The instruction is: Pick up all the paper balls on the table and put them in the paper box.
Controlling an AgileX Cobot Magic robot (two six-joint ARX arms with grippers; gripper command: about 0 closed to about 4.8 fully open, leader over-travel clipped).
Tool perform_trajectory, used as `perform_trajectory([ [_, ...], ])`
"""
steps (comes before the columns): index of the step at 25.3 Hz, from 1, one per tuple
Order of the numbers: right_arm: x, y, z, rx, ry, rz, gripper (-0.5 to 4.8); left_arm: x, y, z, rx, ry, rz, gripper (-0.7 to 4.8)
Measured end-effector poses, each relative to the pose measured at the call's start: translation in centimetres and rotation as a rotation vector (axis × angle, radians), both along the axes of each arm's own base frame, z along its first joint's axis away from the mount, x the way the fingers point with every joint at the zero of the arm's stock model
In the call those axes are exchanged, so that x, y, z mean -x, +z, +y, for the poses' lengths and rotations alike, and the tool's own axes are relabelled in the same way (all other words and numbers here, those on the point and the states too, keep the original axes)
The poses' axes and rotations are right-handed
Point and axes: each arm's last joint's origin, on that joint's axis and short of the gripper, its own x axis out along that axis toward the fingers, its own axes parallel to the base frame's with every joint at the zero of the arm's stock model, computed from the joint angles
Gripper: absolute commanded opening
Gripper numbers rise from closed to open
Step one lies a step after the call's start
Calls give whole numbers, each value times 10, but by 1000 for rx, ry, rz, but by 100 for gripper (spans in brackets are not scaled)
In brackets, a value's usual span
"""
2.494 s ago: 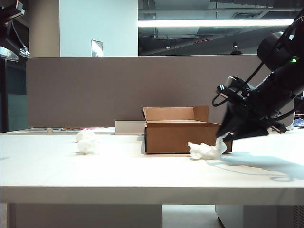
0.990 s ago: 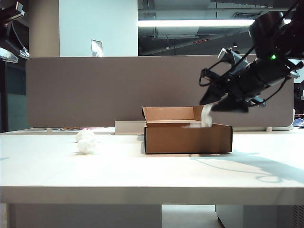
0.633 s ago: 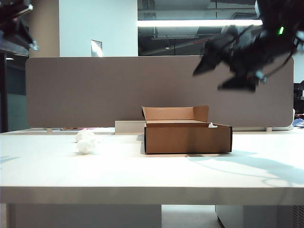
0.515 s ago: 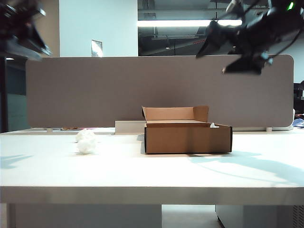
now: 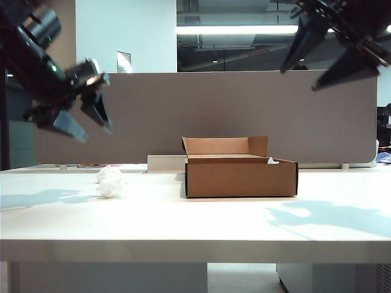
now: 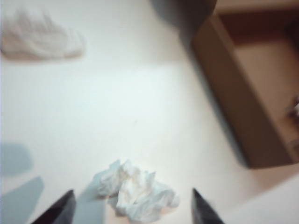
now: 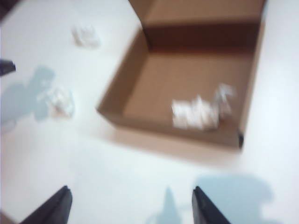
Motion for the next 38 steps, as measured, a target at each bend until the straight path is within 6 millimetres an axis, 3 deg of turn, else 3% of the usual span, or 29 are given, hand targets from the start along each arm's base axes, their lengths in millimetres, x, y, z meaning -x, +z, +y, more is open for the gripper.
perform_trajectory([
  [5,12,-12,-2,24,15,168,359,-21,-11,-4,-64,-48,90,317],
  [8,16,-15,-1,1,60,234,359,-26,-26,-11,-140,-55,141,404],
  [17,19,-16,0,-25,101,260,358,-29,-63,-51,-322,-139,155,389],
  [18,19,-16,0,-25,101,260,358,-30,-65,-52,-338,-131,156,371],
  [20,19,-16,0,-26,102,260,355,-30,-70,-56,-384,-113,159,149],
  [22,19,-16,0,-26,102,259,355,-30,-70,-56,-391,-109,159,30],
  [24,19,-16,0,-26,102,258,355,-30,-70,-56,-389,-106,150,-7],
  [29,18,-15,1,-30,105,245,355,-31,-68,-56,-390,-102,142,-6],
  [31,18,-15,1,-31,105,243,355,-33,-65,-58,-389,-103,136,-6],
  [33,17,-14,1,-33,106,228,355,-40,-43,-65,-366,-108,71,-6],
  [35,15,-12,1,-36,106,209,355,-50,0,-80,-267,-159,-82,-6],
  [38,14,-11,1,-39,106,194,355,-52,18,-97,-158,-224,-183,-6],
])
